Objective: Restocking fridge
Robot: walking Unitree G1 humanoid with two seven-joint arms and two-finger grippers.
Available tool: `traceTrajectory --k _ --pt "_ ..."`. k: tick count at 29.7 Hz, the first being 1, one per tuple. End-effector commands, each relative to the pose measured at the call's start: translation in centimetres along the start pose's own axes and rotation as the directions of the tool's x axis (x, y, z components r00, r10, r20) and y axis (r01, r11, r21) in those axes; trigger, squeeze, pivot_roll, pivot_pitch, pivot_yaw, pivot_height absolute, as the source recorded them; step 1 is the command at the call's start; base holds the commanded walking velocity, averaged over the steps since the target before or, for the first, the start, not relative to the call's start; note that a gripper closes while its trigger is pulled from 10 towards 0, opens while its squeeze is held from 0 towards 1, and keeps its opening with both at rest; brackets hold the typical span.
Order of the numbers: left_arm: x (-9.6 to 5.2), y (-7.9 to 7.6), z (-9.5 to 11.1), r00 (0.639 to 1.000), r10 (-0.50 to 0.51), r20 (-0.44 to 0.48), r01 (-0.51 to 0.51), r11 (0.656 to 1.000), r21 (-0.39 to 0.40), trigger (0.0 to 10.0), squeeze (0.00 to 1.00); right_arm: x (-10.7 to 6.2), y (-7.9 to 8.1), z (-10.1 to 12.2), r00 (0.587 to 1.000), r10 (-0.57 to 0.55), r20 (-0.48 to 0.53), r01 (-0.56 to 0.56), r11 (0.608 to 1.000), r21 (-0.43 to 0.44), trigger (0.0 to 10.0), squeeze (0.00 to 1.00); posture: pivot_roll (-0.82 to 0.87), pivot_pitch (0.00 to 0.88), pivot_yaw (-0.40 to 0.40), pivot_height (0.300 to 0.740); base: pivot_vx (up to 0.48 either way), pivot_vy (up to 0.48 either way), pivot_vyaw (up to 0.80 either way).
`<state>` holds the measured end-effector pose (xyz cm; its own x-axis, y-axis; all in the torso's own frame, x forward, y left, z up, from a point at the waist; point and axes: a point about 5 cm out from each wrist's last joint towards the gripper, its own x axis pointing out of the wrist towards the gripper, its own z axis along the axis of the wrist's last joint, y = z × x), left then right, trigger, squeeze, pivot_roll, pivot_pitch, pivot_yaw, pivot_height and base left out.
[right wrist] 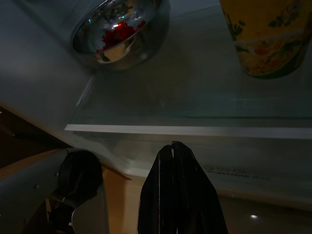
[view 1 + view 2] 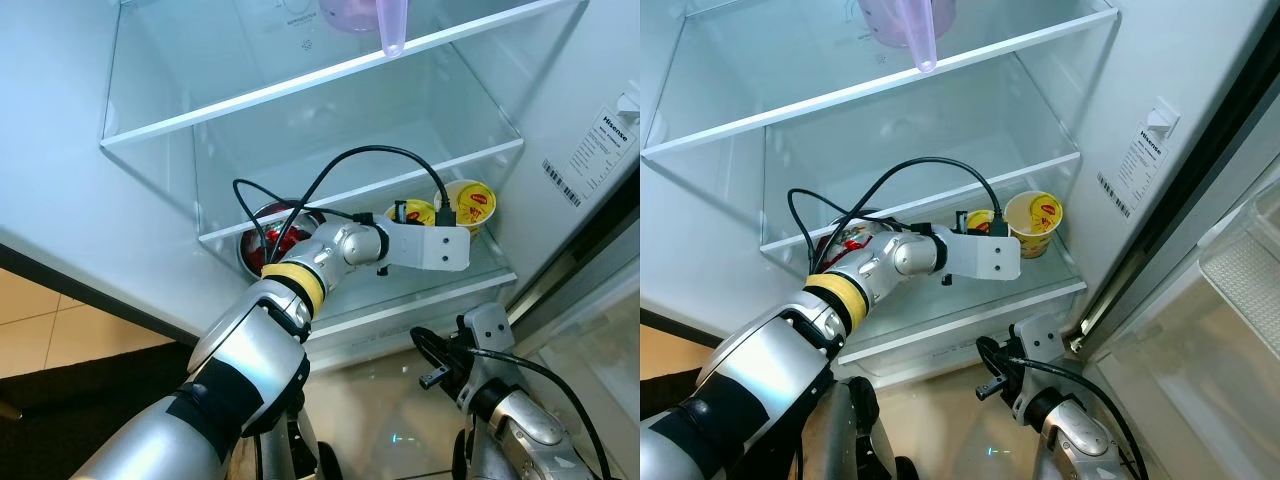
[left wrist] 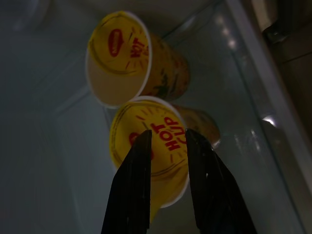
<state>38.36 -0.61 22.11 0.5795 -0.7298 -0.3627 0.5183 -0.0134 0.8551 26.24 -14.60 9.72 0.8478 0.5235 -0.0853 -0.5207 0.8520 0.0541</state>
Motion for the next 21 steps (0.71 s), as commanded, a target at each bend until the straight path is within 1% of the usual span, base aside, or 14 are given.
traceTrajectory --k 1,5,9,10,11,12,13,14,15,17,19,21 --pt "-0.6 0.4 -0.6 1.0 -0.014 0.009 0.014 1.0 -0.003 10.0 0.0 -0.1 0.4 -1.0 0.999 0.018 -0.027 -0.018 0.999 0.034 10.0 0.0 -0.13 0.367 0.191 0.417 0.0 0.0 0.0" --pt "-1.1 0.9 -0.6 0.999 -0.016 0.037 0.017 1.0 -0.02 10.0 0.0 0.0 0.4 -1.0 0.999 0.026 -0.024 -0.025 0.999 0.034 10.0 0.0 -0.13 0.362 0.185 0.417 0.0 0.0 0.0" --pt "-2.1 2.5 0.0 0.985 0.029 0.173 0.001 0.985 -0.173 10.0 0.0 0.4 0.0 -0.6 0.999 0.037 -0.017 -0.036 0.999 0.033 10.0 0.0 -0.13 0.373 0.165 0.417 0.0 0.0 0.0" --pt "-2.2 2.8 0.1 0.98 0.037 0.195 0.002 0.98 -0.198 10.0 0.0 0.4 0.0 -0.6 0.999 0.039 -0.016 -0.038 0.999 0.035 10.0 0.0 -0.13 0.373 0.165 0.417 0.0 0.0 0.0" --pt "-2.4 3.1 0.3 0.971 0.055 0.234 0.003 0.971 -0.24 10.0 0.0 0.4 -0.1 -0.7 0.999 0.042 -0.019 -0.041 0.999 0.032 10.0 0.0 -0.14 0.355 0.169 0.417 0.0 0.0 0.0" --pt "-2.4 3.1 0.3 0.971 0.055 0.234 0.003 0.971 -0.24 10.0 0.0 0.4 -0.1 -0.7 0.999 0.042 -0.019 -0.041 0.999 0.032 10.0 0.0 -0.14 0.355 0.169 0.417 0.0 0.0 0.0" --pt "-2.7 3.3 0.3 0.957 0.088 0.278 0.002 0.951 -0.308 10.0 0.0 0.4 -0.1 -0.7 0.999 0.044 -0.021 -0.043 0.999 0.032 10.0 0.0 -0.14 0.359 0.163 0.417 0.0 0.0 0.0" --pt "-2.9 3.5 0.2 0.946 0.111 0.305 0.004 0.936 -0.351 10.0 0.0 0.5 -0.2 -0.7 0.999 0.045 -0.022 -0.045 0.999 0.031 10.0 0.0 -0.14 0.363 0.161 0.417 0.0 0.0 0.0" --pt "-2.9 3.5 0.2 0.946 0.111 0.305 0.004 0.936 -0.351 10.0 0.0 0.5 -0.2 -0.7 0.999 0.045 -0.022 -0.045 0.999 0.031 10.0 0.0 -0.14 0.363 0.161 0.417 0.0 0.0 0.0" --pt "-3.2 3.1 -0.2 0.918 0.165 0.36 0.026 0.882 -0.47 10.0 0.0 0.5 -0.4 -0.8 0.999 0.038 -0.025 -0.038 0.999 0.033 10.0 0.0 -0.14 0.36 0.153 0.417 0.0 0.0 0.0" --pt "-3.2 3.1 -0.2 0.918 0.165 0.36 0.026 0.882 -0.47 10.0 0.0 0.5 -0.4 -0.8 0.999 0.038 -0.025 -0.038 0.999 0.033 10.0 0.0 -0.14 0.36 0.153 0.417 0.0 0.0 0.0" --pt "-3.1 1.5 -0.6 0.886 0.202 0.418 0.084 0.816 -0.572 10.0 0.0 0.4 -0.8 -1.2 0.999 0.023 -0.042 -0.022 0.999 0.032 10.0 0.0 -0.13 0.358 0.141 0.417 0.0 0.0 0.0"
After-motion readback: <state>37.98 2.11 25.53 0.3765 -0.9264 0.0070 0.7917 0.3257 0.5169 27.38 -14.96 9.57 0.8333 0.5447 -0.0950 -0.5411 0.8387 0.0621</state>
